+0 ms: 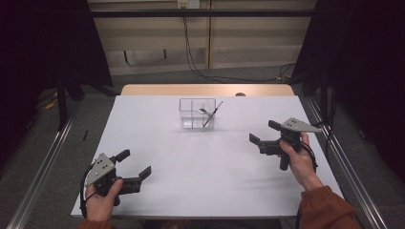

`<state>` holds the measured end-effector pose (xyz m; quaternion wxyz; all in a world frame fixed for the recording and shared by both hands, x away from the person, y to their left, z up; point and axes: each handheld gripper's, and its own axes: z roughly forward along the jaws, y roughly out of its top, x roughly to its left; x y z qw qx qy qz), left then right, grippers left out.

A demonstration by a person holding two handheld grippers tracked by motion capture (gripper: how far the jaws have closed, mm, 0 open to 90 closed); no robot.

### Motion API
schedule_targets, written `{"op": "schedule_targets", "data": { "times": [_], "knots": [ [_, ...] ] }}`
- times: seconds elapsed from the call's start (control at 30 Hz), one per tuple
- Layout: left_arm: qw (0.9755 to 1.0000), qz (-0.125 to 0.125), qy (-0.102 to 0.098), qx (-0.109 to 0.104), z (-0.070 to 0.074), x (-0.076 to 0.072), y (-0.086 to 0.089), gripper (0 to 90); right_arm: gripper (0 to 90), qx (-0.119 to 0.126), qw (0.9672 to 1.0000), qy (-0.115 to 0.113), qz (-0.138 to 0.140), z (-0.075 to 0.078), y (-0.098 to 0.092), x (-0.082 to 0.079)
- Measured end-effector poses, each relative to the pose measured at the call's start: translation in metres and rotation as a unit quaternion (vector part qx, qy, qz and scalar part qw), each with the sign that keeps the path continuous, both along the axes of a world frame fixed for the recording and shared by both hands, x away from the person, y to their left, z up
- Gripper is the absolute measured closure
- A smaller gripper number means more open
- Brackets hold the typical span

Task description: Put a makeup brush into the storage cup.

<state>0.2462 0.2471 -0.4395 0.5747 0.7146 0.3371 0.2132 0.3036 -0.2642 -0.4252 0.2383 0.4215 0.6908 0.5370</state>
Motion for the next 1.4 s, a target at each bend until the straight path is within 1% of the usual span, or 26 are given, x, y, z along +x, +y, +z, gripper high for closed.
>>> {"op": "schedule_targets", "data": {
  "times": [0.1,0.2,0.27,0.33,0.37,0.47,0.53,0.57,0.63,0.73,0.8,0.87,0.97,1.07,1.1,1.17,1.2,1.3,1.33,1.37,1.4],
  "knots": [
    [1.0000,0.003,0.001,0.000,0.000,-0.001,0.000,2.6,1.6,0.002,1.0000,0.002,-0.004,-0.005,-0.003,-0.008],
    [1.0000,0.003,0.000,0.000,0.000,-0.001,0.001,2.6,2.0,0.000,0.9999,-0.007,-0.012,-0.008,-0.008,-0.016],
    [1.0000,0.003,0.000,0.000,0.000,-0.001,0.001,2.6,2.0,-0.006,0.9998,-0.007,-0.015,-0.008,-0.012,-0.019],
    [1.0000,0.002,-0.001,0.004,0.000,-0.002,0.002,2.6,2.0,-0.006,0.9998,-0.008,-0.016,-0.008,-0.015,-0.023],
    [1.0000,0.004,0.000,0.002,0.000,-0.002,0.002,2.6,2.0,-0.007,0.9997,-0.011,-0.018,-0.009,-0.017,-0.026],
    [1.0000,0.007,0.002,0.000,-0.001,-0.002,0.003,2.6,2.0,-0.001,0.9997,-0.009,-0.024,-0.013,-0.024,-0.033],
    [1.0000,0.009,0.003,-0.002,-0.001,-0.002,0.002,2.6,2.0,-0.002,0.9996,-0.004,-0.029,-0.017,-0.028,-0.037],
    [0.9999,0.010,0.003,0.001,-0.001,-0.001,0.002,2.6,2.0,0.001,0.9995,-0.003,-0.031,-0.018,-0.030,-0.038],
    [0.9999,0.010,0.003,0.002,-0.001,-0.001,0.002,2.6,2.1,0.002,0.9994,0.001,-0.036,-0.021,-0.032,-0.042],
    [0.9999,0.010,0.002,0.003,-0.001,-0.001,0.001,2.6,2.4,0.014,0.9990,-0.001,-0.042,-0.022,-0.035,-0.052],
    [0.9999,0.008,0.000,0.007,-0.001,-0.003,0.001,2.6,2.0,0.008,0.9990,-0.005,-0.043,-0.022,-0.037,-0.061],
    [0.9999,0.009,-0.001,0.007,0.000,-0.004,0.002,2.6,2.0,0.012,0.9987,-0.006,-0.049,-0.022,-0.039,-0.067],
    [0.9999,0.008,-0.002,0.006,0.000,-0.005,0.002,2.6,2.0,0.010,0.9983,-0.010,-0.056,-0.023,-0.042,-0.072],
    [1.0000,0.007,-0.001,0.007,0.000,-0.006,0.001,2.6,1.8,-0.003,0.9985,-0.012,-0.053,-0.026,-0.043,-0.078],
    [1.0000,0.006,0.001,0.004,-0.001,-0.006,0.000,2.6,1.7,-0.012,0.9985,-0.014,-0.051,-0.026,-0.044,-0.079],
    [0.9999,0.004,0.002,0.010,-0.001,-0.006,0.000,2.6,1.6,-0.007,0.9986,-0.012,-0.051,-0.026,-0.046,-0.083],
    [1.0000,0.003,0.003,0.007,-0.001,-0.007,-0.001,2.6,1.4,-0.006,0.9987,-0.011,-0.050,-0.026,-0.047,-0.085],
    [1.0000,0.006,0.001,0.006,0.000,-0.007,0.000,2.6,1.5,-0.014,0.9983,-0.013,-0.055,-0.028,-0.050,-0.089],
    [0.9999,0.009,0.003,0.003,0.000,-0.007,0.001,2.6,1.5,-0.015,0.9984,-0.010,-0.054,-0.029,-0.049,-0.090],
    [0.9999,0.011,0.005,0.002,-0.001,-0.007,0.001,2.6,1.5,-0.025,0.9981,-0.014,-0.054,-0.030,-0.049,-0.091],
    [0.9999,0.014,0.010,-0.001,-0.001,-0.007,0.000,2.5,1.5,-0.024,0.9982,-0.016,-0.053,-0.030,-0.048,-0.091]
  ]
}}
